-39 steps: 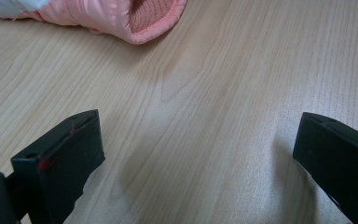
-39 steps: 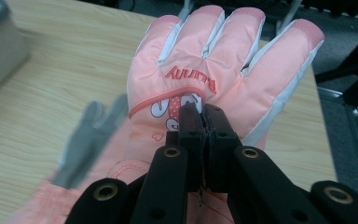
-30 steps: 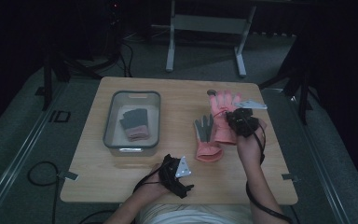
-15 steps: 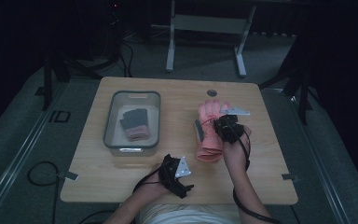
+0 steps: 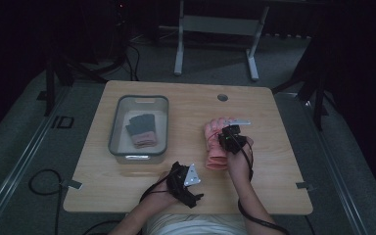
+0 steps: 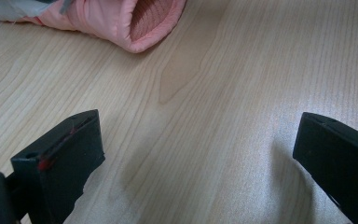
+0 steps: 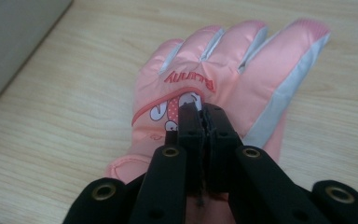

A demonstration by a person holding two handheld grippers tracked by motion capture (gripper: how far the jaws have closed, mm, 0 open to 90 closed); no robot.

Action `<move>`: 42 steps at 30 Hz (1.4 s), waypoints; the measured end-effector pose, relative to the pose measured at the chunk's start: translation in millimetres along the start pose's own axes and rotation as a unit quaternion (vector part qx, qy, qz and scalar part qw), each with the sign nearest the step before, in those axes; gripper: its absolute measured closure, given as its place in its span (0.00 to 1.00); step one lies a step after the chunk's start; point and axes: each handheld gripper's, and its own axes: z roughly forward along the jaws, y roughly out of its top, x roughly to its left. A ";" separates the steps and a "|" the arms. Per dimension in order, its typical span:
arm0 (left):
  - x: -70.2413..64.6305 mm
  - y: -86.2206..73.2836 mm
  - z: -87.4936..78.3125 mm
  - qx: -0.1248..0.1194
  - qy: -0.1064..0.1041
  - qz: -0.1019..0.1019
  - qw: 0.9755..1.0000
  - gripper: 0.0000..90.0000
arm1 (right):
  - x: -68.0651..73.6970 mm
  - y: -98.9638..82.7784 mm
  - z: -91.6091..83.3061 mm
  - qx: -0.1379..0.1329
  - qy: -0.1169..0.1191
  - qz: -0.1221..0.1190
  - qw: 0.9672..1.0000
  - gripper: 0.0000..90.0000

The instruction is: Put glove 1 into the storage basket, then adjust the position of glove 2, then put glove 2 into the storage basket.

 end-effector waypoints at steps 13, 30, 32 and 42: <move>1.4 0.5 -0.3 -0.001 0.006 0.000 1.000 0.01 | -4.2 9.7 -20.2 -0.030 0.024 -0.014 0.999 0.70; 10.8 7.8 -15.1 -0.029 0.038 -0.047 0.998 0.01 | -39.7 4.7 -48.8 -0.073 0.113 -0.053 0.989 0.21; 10.5 11.3 -20.6 -0.039 0.040 -0.053 0.997 0.01 | -43.3 5.1 -49.4 -0.076 0.118 -0.076 0.987 0.21; 15.4 34.5 -41.3 -0.069 0.029 -0.087 0.993 0.05 | -72.9 -5.1 -60.5 -0.115 0.121 -0.108 0.980 0.16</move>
